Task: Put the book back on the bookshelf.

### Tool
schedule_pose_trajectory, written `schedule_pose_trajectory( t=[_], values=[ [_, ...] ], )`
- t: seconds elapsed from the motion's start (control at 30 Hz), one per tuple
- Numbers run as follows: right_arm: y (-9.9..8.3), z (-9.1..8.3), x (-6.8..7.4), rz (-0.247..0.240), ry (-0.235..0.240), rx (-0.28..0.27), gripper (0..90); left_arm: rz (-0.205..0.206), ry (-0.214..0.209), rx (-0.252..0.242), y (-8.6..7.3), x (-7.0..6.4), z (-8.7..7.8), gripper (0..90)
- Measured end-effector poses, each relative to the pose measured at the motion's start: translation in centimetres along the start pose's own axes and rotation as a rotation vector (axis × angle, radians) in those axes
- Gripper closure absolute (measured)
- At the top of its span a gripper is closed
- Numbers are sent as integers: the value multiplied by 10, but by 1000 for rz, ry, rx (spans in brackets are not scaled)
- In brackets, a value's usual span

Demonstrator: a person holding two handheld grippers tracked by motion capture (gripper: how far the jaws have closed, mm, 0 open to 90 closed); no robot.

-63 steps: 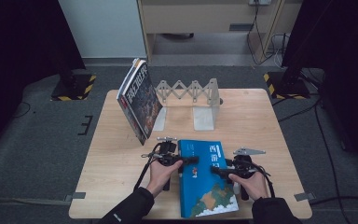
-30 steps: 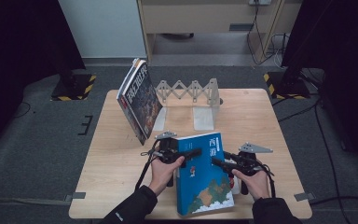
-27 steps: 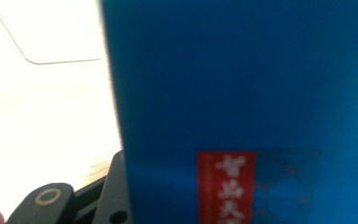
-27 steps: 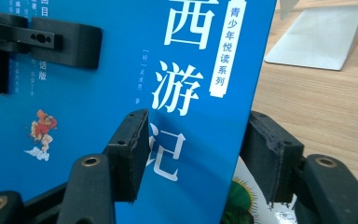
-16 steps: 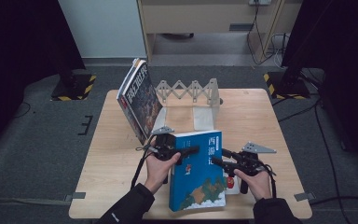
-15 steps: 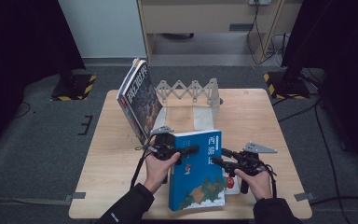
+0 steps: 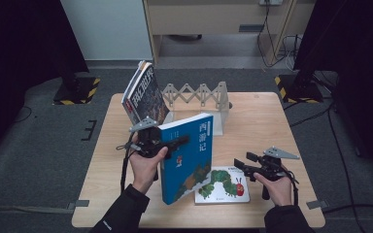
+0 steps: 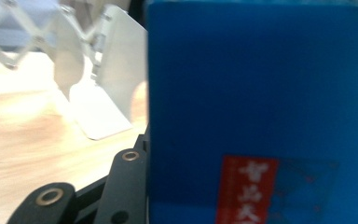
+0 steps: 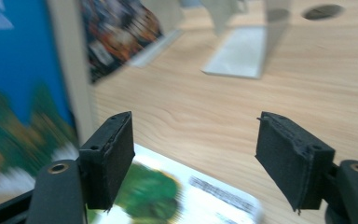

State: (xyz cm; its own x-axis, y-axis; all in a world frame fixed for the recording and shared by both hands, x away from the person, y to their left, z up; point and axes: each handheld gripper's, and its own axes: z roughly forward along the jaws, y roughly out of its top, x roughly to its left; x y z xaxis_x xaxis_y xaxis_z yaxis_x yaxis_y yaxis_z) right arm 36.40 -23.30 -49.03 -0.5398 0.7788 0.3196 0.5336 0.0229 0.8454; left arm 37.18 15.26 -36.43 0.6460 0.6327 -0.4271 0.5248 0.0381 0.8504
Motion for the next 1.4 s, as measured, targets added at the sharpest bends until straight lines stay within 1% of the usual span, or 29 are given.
schedule_pose_trajectory(
  t=[0.03, 0.1, 0.2, 0.3, 0.37, 0.43, 0.47, 0.5, 0.53, 0.57, 0.6, 0.63, 0.67, 0.7, 0.73, 0.77, 0.8, 0.83, 0.87, 0.9, 1.0, 1.03, 1.07, 1.13, 1.2, 1.3, 1.33, 1.4],
  values=[
    [-1, 0, -2, 0, -22, 11, 267, -2, 10, -4, 2, 2, -3, 602],
    [-2, -1, -6, -18, -59, 33, 259, -11, 24, -17, 5, 7, -9, 602],
    [-3, -2, -11, -34, -103, 57, 245, 4, 57, -37, 9, 11, -16, 602],
    [-6, -3, -16, -17, -118, 83, 210, 12, 86, -58, 14, 14, -22, 602],
    [-7, -3, -20, -28, -142, 97, 205, 18, 107, -68, 16, 15, -26, 602],
    [-7, -3, -23, -26, -170, 108, 190, 29, 125, -76, 19, 15, -28, 602],
    [-8, -3, -25, -31, -183, 117, 181, 29, 125, -76, 19, 15, -28, 602],
    [-9, -4, -27, -24, -198, 128, 170, 45, 142, -78, 21, 15, -28, 602],
    [-10, -4, -29, -30, -215, 139, 165, 53, 148, -74, 22, 15, -28, 602],
    [-11, -3, -31, -21, -228, 153, 164, 58, 153, -73, 24, 15, -27, 602],
    [-12, -3, -34, -34, -242, 176, 164, 60, 158, -70, 25, 15, -27, 602],
    [-12, -3, -34, -34, -242, 176, 164, 60, 158, -70, 25, 15, -27, 602],
    [-14, -3, -39, -55, -270, 211, 164, 61, 161, -75, 28, 16, -25, 602],
    [-14, -3, -39, -55, -270, 211, 164, 61, 161, -75, 28, 16, -25, 603],
    [-15, -4, -43, -63, -296, 223, 161, 53, 164, -80, 31, 19, -23, 603],
    [-15, -4, -43, -63, -296, 223, 161, 53, 164, -80, 31, 19, -23, 603],
    [-15, -5, -45, -67, -306, 226, 158, 40, 171, -98, 35, 23, -21, 603],
    [-16, -5, -45, -59, -314, 228, 157, 35, 174, -112, 38, 25, -19, 603],
    [-16, -5, -46, -59, -320, 233, 155, 35, 174, -112, 38, 25, -19, 603],
    [-17, -5, -47, -63, -323, 238, 155, 28, 187, -134, 42, 29, -15, 603],
    [-18, -5, -50, -54, -332, 242, 153, 43, 222, -138, 49, 33, -8, 602],
    [-18, -5, -50, -48, -336, 241, 152, 43, 222, -138, 49, 33, -8, 603],
    [-18, -6, -51, -51, -336, 241, 151, 59, 247, -142, 53, 34, -3, 602],
    [-18, -5, -53, -58, -339, 243, 149, 64, 267, -156, 56, 36, 3, 602],
    [-19, -5, -53, -51, -346, 246, 147, 64, 278, -156, 61, 38, 7, 602],
    [-20, -5, -54, -47, -352, 254, 144, 51, 290, -153, 67, 42, 15, 602],
    [-21, -5, -55, -55, -354, 260, 142, 47, 295, -158, 67, 42, 18, 601],
    [-22, -4, -57, -57, -364, 269, 135, 50, 299, -153, 69, 43, 25, 601]
  ],
)
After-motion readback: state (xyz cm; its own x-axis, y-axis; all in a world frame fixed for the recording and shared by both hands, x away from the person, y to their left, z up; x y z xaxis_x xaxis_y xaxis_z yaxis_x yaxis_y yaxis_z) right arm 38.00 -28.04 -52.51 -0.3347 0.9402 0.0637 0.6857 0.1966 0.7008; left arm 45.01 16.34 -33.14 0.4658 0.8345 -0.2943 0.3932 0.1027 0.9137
